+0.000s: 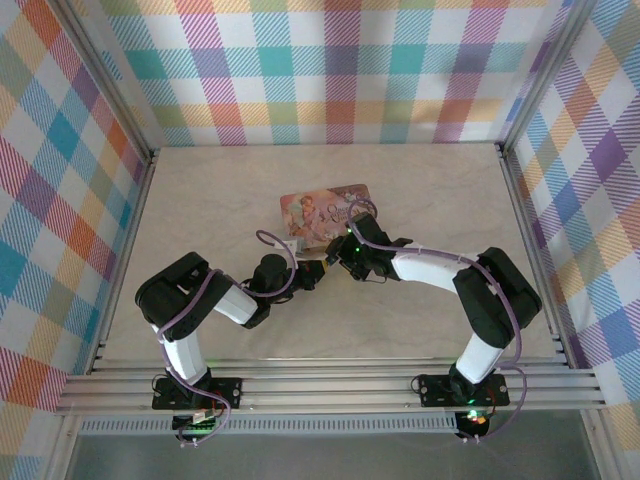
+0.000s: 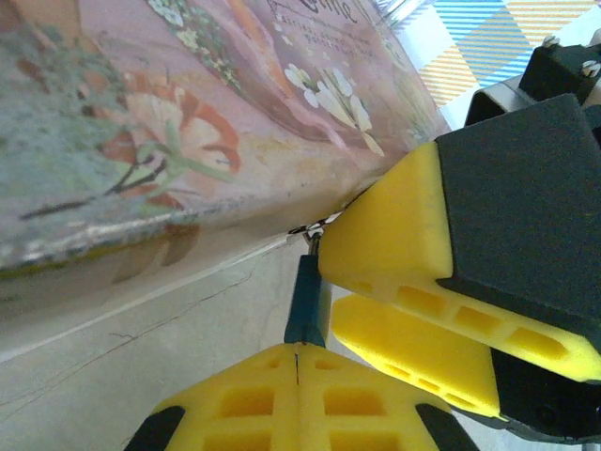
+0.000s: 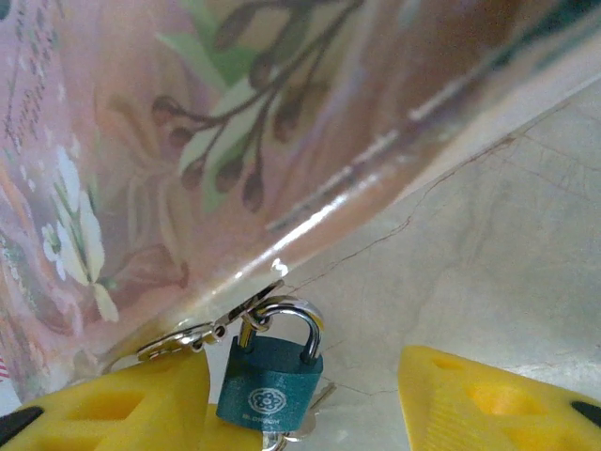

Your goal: Unlock the padlock with the key

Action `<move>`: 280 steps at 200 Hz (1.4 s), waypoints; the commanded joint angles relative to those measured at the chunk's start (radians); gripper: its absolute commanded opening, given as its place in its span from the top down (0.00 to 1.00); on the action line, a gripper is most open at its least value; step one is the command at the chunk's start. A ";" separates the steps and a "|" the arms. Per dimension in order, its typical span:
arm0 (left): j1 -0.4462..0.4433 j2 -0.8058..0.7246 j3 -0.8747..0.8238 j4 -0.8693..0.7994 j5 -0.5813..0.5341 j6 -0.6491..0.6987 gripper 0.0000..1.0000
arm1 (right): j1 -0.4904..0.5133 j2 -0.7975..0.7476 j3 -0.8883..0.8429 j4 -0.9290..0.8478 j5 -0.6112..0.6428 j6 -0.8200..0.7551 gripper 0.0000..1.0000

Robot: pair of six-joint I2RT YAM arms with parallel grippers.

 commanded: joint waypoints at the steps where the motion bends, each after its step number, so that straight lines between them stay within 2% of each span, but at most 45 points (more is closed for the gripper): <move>1: -0.019 0.014 0.002 0.057 -0.004 -0.014 1.00 | 0.005 0.027 0.041 -0.008 0.000 -0.031 0.44; 83: -0.026 0.027 -0.005 0.095 -0.018 -0.038 1.00 | 0.004 0.079 0.041 0.007 -0.069 -0.004 0.47; 122: -0.027 0.038 0.000 0.102 -0.007 -0.018 1.00 | -0.001 0.092 0.057 -0.020 -0.093 -0.018 0.59; 175: -0.027 0.057 0.025 0.112 0.015 -0.012 1.00 | -0.007 0.092 0.056 -0.051 -0.114 -0.045 0.63; 223: -0.027 0.038 0.041 0.081 0.050 0.049 1.00 | -0.032 0.089 0.062 -0.078 -0.145 -0.072 0.79; 280: -0.028 0.039 0.091 0.026 0.090 0.114 1.00 | -0.058 0.074 0.088 -0.131 -0.202 -0.133 0.92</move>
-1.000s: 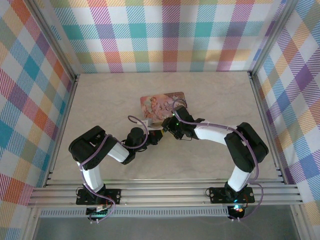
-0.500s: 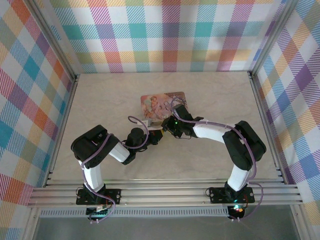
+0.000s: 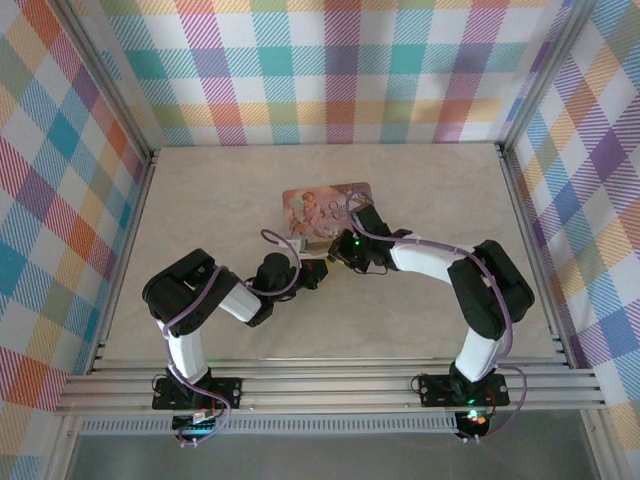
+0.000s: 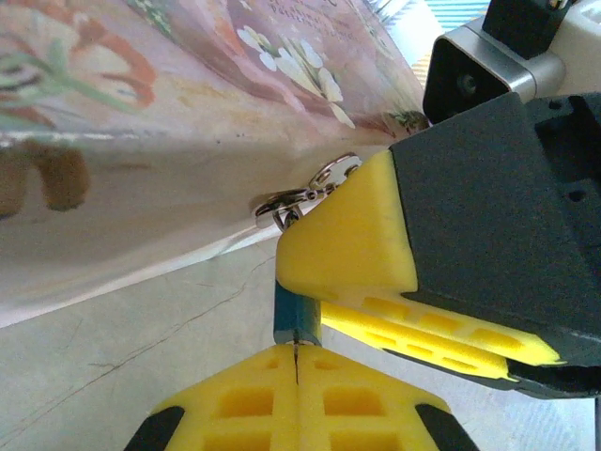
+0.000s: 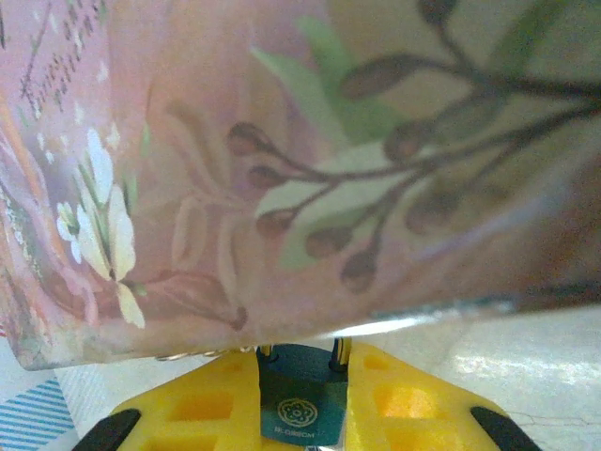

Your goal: Unlock the padlock with the key

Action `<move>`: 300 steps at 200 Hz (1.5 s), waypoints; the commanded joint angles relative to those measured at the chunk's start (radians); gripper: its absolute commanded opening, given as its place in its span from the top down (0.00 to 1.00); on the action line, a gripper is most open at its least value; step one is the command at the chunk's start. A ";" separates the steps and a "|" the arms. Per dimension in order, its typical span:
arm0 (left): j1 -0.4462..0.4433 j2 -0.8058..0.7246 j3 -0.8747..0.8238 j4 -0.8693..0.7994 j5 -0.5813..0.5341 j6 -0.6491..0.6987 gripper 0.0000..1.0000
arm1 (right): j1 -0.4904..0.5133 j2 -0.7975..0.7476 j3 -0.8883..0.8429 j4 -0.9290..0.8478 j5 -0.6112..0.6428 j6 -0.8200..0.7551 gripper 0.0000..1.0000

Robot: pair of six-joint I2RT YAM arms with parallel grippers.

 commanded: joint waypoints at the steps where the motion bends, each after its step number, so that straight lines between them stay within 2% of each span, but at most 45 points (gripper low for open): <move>1: -0.024 -0.006 0.053 0.003 0.074 0.072 1.00 | -0.008 0.014 0.014 -0.097 -0.080 -0.019 0.92; 53: -0.041 -0.070 0.131 -0.229 0.093 0.239 1.00 | -0.025 0.026 0.068 -0.168 -0.148 -0.083 1.00; 92: -0.093 -0.131 0.180 -0.457 -0.009 0.444 1.00 | -0.032 0.022 0.107 -0.205 -0.208 -0.101 1.00; 125: -0.098 -0.140 0.193 -0.495 -0.028 0.458 1.00 | -0.036 0.011 0.091 -0.187 -0.231 -0.089 1.00; 134: -0.099 -0.146 0.195 -0.501 -0.037 0.439 0.99 | -0.039 0.006 0.081 -0.177 -0.228 -0.083 1.00; 152: -0.093 -0.166 0.193 -0.508 -0.053 0.385 0.76 | -0.050 -0.006 0.058 -0.157 -0.222 -0.065 1.00; 162: -0.087 -0.185 0.179 -0.501 -0.059 0.343 0.68 | -0.058 -0.012 0.046 -0.141 -0.217 -0.054 1.00; 184: -0.068 -0.242 0.129 -0.479 -0.078 0.229 0.60 | -0.070 -0.023 0.016 -0.098 -0.208 -0.020 1.00; 228: 0.000 -0.339 -0.012 -0.402 -0.061 -0.071 0.57 | -0.079 -0.026 0.008 -0.073 -0.201 -0.002 1.00; 249: 0.013 -0.343 -0.028 -0.404 -0.015 -0.137 0.58 | -0.079 -0.025 0.005 -0.075 -0.205 -0.002 1.00; 277: 0.017 -0.271 -0.029 -0.297 0.052 -0.224 0.59 | -0.080 -0.024 0.002 -0.073 -0.209 -0.001 1.00; 300: 0.018 -0.160 0.012 -0.160 0.134 -0.310 0.64 | -0.079 -0.020 -0.001 -0.071 -0.215 0.001 1.00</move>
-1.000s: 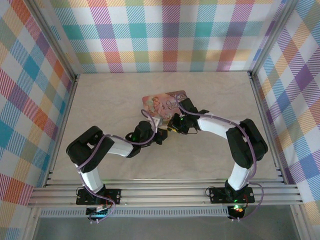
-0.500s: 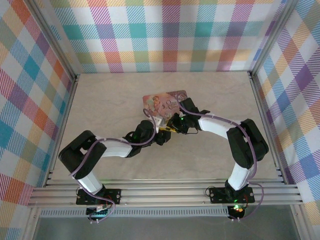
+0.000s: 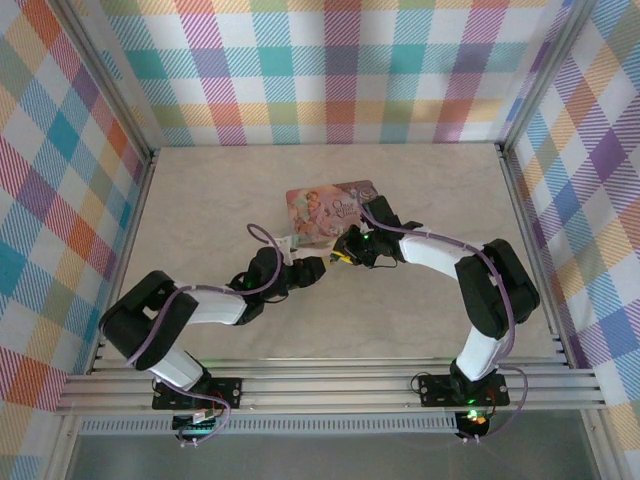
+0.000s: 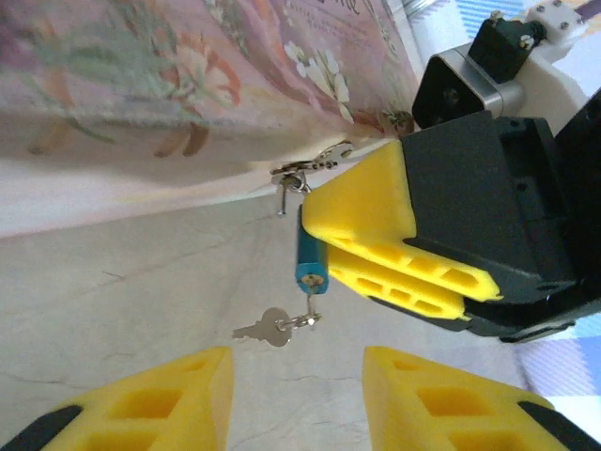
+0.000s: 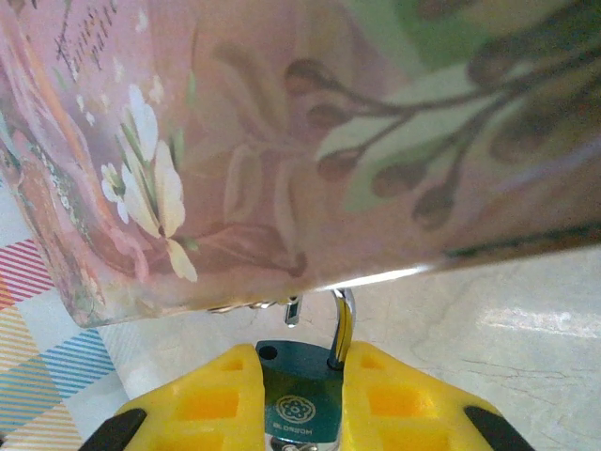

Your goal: Unlock the padlock with the key

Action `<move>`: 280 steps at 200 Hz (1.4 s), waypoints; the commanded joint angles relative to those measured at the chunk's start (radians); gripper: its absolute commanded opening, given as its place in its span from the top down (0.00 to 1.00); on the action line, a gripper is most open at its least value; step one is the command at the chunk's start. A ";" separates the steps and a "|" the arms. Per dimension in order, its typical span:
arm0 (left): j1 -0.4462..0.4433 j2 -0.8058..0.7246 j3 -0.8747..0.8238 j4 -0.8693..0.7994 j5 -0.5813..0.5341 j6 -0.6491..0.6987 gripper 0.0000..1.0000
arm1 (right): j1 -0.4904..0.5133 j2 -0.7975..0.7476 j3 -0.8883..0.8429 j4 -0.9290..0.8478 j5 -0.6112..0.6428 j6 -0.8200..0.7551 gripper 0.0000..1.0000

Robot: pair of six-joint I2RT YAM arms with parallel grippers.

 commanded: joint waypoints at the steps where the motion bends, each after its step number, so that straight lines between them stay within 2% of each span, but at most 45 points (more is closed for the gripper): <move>1: 0.006 0.101 0.032 0.180 0.110 -0.134 0.64 | -0.004 -0.006 -0.024 -0.005 -0.041 0.035 1.00; 19: 0.005 0.158 0.042 0.258 0.110 -0.169 0.68 | -0.004 -0.005 -0.026 -0.004 -0.045 0.036 1.00; 43: 0.005 0.160 0.046 0.244 0.072 -0.149 0.70 | -0.003 -0.006 -0.025 -0.006 -0.048 0.036 1.00; 87: 0.007 0.188 0.071 0.261 0.079 -0.144 0.73 | -0.004 -0.004 -0.023 -0.009 -0.052 0.036 1.00; 135: 0.010 0.187 0.075 0.278 0.055 -0.157 0.67 | -0.004 -0.004 -0.026 -0.012 -0.052 0.034 1.00; 186: 0.018 0.186 0.078 0.277 0.052 -0.169 0.67 | -0.004 0.007 -0.019 -0.009 -0.057 0.034 1.00; 223: 0.016 0.208 0.103 0.262 0.067 -0.171 0.73 | -0.004 0.007 -0.016 -0.007 -0.060 0.036 1.00; 280: 0.016 0.221 0.119 0.243 0.082 -0.168 0.91 | -0.004 0.015 -0.011 -0.005 -0.067 0.043 1.00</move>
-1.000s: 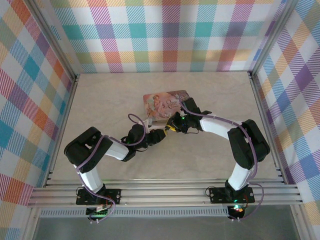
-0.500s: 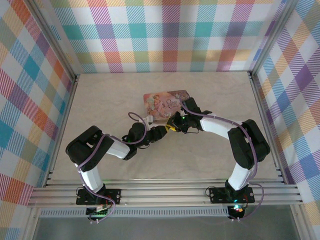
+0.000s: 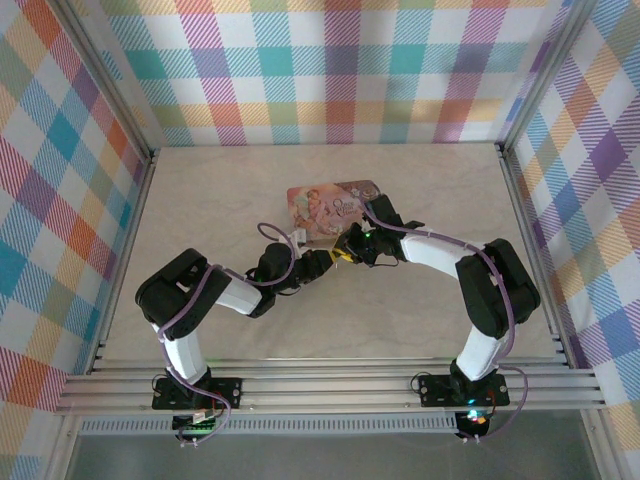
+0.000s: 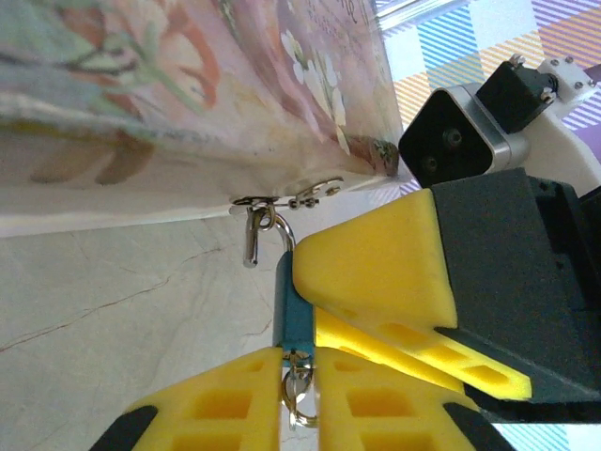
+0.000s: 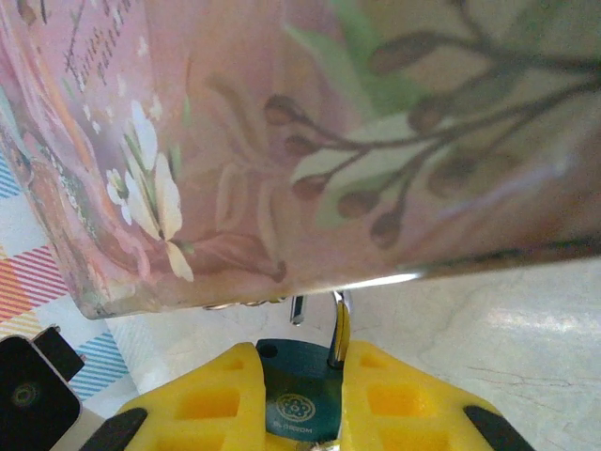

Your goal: Unlock the padlock with the key

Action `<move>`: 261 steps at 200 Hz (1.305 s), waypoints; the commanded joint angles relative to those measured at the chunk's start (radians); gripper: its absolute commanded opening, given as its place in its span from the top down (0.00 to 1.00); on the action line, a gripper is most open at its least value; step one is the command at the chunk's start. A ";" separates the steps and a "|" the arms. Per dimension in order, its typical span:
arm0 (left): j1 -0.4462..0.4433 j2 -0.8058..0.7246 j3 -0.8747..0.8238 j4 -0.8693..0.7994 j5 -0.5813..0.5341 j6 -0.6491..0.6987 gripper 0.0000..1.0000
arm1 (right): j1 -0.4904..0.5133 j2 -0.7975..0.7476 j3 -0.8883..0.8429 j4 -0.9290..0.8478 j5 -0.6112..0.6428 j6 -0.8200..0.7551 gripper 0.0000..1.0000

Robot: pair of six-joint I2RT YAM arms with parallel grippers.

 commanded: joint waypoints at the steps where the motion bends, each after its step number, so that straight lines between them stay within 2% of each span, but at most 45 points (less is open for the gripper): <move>1: 0.004 0.003 0.034 0.019 0.016 0.004 0.91 | 0.009 0.015 -0.009 -0.022 -0.054 0.023 1.00; 11: 0.004 0.002 0.032 0.012 0.017 0.010 1.00 | 0.009 0.017 -0.008 -0.021 -0.057 0.024 1.00; 37: 0.004 -0.003 0.035 -0.014 0.021 0.033 1.00 | 0.009 0.014 -0.012 -0.020 -0.058 0.022 1.00; 48: 0.004 -0.003 0.035 -0.013 0.021 0.036 1.00 | 0.010 0.012 -0.017 -0.019 -0.060 0.020 0.86; 75: 0.004 -0.006 0.038 -0.011 0.022 0.040 1.00 | 0.009 0.012 -0.030 -0.017 -0.056 0.018 0.70; 103: 0.004 -0.009 0.042 -0.012 0.022 0.039 1.00 | 0.009 0.019 -0.026 -0.011 -0.056 0.018 0.65; 154: 0.002 -0.020 0.056 -0.053 0.035 0.072 1.00 | 0.009 0.042 -0.003 -0.043 -0.071 -0.006 0.61; 173: 0.002 -0.023 0.066 -0.066 0.045 0.092 1.00 | 0.009 0.054 0.002 -0.049 -0.085 -0.013 0.61; 181: 0.001 -0.027 0.072 -0.077 0.052 0.107 1.00 | 0.009 0.062 0.009 -0.054 -0.091 -0.015 0.64; 195: -0.004 -0.040 0.088 -0.120 0.062 0.165 1.00 | 0.009 0.073 0.022 -0.058 -0.103 -0.019 0.72; 208: -0.014 -0.066 0.112 -0.205 0.068 0.264 1.00 | 0.009 0.076 0.035 -0.075 -0.109 -0.027 0.73; 219: -0.026 -0.089 0.147 -0.317 0.069 0.366 1.00 | 0.009 0.076 0.046 -0.091 -0.117 -0.031 0.66; 236: -0.035 -0.108 0.209 -0.488 0.070 0.511 1.00 | 0.007 0.067 0.054 -0.111 -0.124 -0.026 0.47; 261: -0.035 -0.107 0.273 -0.656 0.059 0.657 1.00 | 0.000 0.044 0.057 -0.116 -0.130 -0.011 0.40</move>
